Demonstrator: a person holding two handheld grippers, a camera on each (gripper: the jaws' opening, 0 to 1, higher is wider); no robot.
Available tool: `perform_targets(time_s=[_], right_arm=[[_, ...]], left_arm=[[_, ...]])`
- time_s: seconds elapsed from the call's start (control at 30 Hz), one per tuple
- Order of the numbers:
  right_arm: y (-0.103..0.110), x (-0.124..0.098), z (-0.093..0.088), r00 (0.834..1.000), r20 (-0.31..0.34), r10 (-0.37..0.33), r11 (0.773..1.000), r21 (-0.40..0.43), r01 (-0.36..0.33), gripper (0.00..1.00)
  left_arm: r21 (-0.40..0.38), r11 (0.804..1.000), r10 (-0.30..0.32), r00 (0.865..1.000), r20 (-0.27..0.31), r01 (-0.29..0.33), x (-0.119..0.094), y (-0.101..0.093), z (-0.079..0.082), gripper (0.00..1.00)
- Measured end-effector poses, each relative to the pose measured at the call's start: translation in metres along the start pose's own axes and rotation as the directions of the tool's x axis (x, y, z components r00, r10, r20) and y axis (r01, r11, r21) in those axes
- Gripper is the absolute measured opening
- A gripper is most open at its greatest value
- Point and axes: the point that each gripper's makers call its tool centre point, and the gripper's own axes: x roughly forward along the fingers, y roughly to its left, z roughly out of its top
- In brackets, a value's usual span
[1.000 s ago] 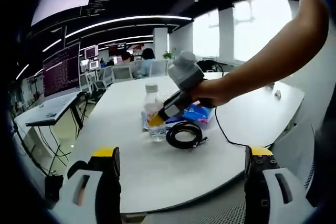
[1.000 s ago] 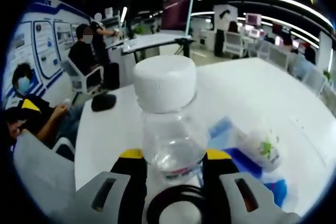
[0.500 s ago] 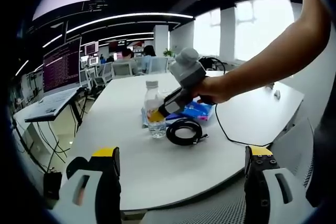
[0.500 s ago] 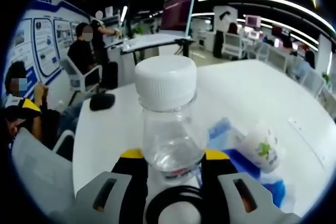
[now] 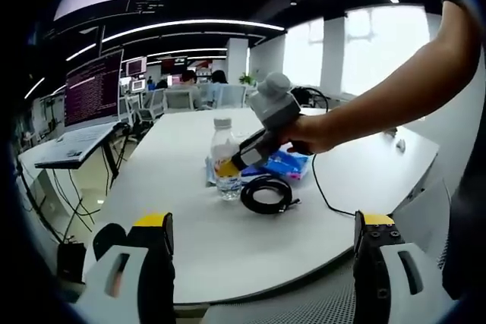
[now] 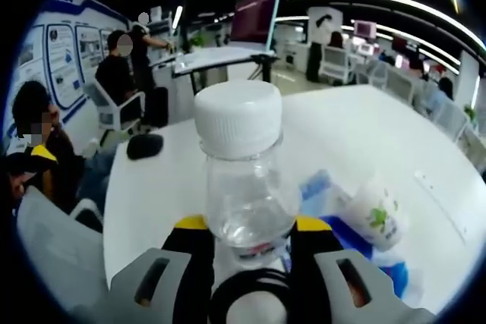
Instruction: Arrange the tabletop items into an orderly group along one side of the table until the central work area is clear of visible clutter.
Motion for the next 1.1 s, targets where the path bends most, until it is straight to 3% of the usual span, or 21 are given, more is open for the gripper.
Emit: perform_targets(time_s=[0.43,1.1], right_arm=[[-0.006,0.008,0.033,0.999,0.041,0.018,0.999,-0.036,-0.016,0.35],[-0.012,0.031,0.072,0.998,0.056,0.026,0.998,-0.051,-0.023,0.35]], left_arm=[[0.043,0.999,0.008,1.0,-0.023,-0.007,0.002,0.0,0.0,1.0],[0.026,0.999,0.027,0.999,-0.023,-0.026,0.002,0.005,0.0,1.0]])
